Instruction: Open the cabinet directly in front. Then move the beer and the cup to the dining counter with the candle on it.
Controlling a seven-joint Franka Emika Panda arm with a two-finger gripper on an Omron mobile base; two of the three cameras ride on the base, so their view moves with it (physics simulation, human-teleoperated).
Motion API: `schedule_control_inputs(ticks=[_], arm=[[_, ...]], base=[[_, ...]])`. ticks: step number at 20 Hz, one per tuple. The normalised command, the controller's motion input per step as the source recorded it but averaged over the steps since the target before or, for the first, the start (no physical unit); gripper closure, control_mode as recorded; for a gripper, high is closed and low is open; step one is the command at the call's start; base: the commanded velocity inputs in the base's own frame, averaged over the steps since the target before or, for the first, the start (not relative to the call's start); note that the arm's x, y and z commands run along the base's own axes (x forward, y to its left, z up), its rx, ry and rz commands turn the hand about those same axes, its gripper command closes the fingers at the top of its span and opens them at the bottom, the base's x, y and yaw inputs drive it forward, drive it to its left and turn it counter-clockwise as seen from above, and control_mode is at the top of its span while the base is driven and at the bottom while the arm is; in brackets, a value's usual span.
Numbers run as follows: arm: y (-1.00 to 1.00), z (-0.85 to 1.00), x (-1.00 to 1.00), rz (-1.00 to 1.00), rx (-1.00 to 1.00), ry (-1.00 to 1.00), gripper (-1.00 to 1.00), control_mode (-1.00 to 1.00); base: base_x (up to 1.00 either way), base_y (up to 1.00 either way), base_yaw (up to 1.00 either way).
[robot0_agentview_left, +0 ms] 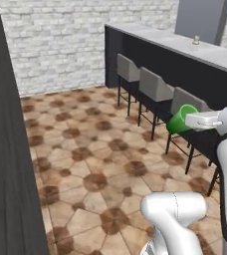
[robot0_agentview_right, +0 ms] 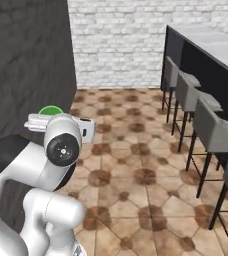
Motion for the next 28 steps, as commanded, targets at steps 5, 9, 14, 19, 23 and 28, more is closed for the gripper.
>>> schedule_control_inputs(ticks=[5, 9, 14, 19, 23, 28], arm=[[0.0, 0.0, 0.0, 0.0, 0.0, 0.0, 1.0, 1.0], [0.0, 0.0, 0.0, 0.0, 0.0, 0.0, 1.0, 1.0], [0.0, 0.0, 0.0, 0.0, 0.0, 0.0, 1.0, 1.0], [0.0, 0.0, 0.0, 0.0, 0.0, 0.0, 1.0, 1.0], [0.0, 0.0, 0.0, 0.0, 0.0, 0.0, 1.0, 1.0], [0.0, 0.0, 0.0, 0.0, 0.0, 0.0, 1.0, 1.0]], base=[[1.0, 0.46, 0.0], [1.0, 0.48, 0.0], [1.0, 0.41, 0.0], [1.0, 0.3, -0.06], [1.0, 0.33, -0.09], [1.0, 0.37, -0.12]])
